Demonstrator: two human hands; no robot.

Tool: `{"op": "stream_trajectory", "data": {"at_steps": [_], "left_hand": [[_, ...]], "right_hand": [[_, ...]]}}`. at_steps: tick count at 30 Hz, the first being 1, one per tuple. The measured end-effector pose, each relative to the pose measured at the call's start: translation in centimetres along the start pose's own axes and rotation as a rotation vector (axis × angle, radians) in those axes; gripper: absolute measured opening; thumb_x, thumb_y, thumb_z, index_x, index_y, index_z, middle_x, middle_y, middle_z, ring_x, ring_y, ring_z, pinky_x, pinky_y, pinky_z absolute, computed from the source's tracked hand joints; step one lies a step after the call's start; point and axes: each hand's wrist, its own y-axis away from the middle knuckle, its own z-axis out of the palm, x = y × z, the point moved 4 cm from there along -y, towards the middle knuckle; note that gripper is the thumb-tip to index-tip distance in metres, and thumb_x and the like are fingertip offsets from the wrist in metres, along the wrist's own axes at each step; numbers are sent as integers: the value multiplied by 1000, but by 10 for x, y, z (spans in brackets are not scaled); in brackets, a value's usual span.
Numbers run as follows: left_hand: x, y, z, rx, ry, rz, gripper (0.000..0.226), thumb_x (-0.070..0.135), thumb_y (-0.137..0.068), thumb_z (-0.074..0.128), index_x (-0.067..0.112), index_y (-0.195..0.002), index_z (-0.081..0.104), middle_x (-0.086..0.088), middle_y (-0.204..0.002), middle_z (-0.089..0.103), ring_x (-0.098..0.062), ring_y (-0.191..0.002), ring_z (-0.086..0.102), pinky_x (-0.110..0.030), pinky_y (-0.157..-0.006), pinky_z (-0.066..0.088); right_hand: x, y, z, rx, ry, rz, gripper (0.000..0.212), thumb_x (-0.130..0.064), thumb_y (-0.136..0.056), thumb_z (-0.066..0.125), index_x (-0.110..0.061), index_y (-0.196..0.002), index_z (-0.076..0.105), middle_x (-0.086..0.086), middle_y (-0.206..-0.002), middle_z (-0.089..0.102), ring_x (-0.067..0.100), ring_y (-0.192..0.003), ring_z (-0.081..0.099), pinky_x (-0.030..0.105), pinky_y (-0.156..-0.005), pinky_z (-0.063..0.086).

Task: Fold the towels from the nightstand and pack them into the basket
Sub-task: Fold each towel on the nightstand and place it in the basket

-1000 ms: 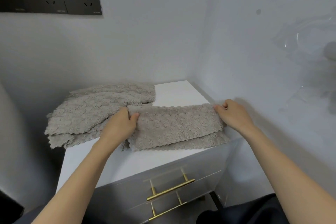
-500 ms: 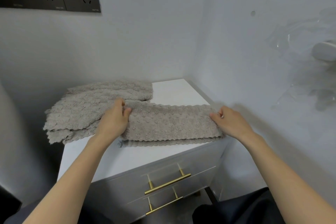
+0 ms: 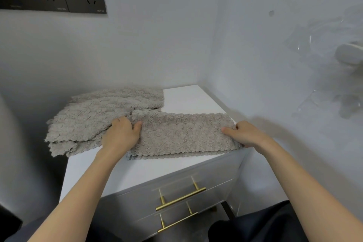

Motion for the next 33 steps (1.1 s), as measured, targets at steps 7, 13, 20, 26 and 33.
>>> {"op": "stream_trajectory", "data": {"at_steps": [7,13,20,26,33], "left_hand": [[-1,-2,-1,-92,-83,3,42,35,-101,38,-4,-112,51,-28,-127,42,-43,-108,50,-48,-92,44],[14,20,-5,65,-133,9,49,29,-95,53,-2,-129,35,-22,-130,38,-38,-120,40,-43,-93,40],[60,40,12,224,-119,460,44,24,-101,33,9,-142,33,-6,-145,35,-22,-135,27,-39,-114,16],[74,39,47,-2,-194,479,54,30,-104,13,12,-153,1,-1,-161,-3,-14,-147,-9,-37,-119,-10],[61,46,55,-47,-200,461,60,37,-99,14,16,-153,-4,1,-161,-6,-11,-146,-12,-37,-118,-14]], "right_hand": [[-5,7,-8,205,151,-96,35,-44,-95,52,-10,-92,42,2,-75,53,25,-76,54,33,-64,38],[-9,17,-5,352,460,-103,33,-33,-96,50,-8,-115,40,11,-106,58,31,-103,54,36,-71,43],[-53,22,24,341,219,-481,34,-19,-97,45,-14,-129,54,3,-134,52,21,-125,44,34,-102,36],[-81,19,80,124,254,-616,49,-13,-103,29,-13,-152,21,2,-159,20,16,-147,13,26,-117,3],[-65,13,95,71,509,-538,53,-40,-103,10,-27,-153,-1,-7,-161,-4,13,-147,-8,36,-118,-10]]}}
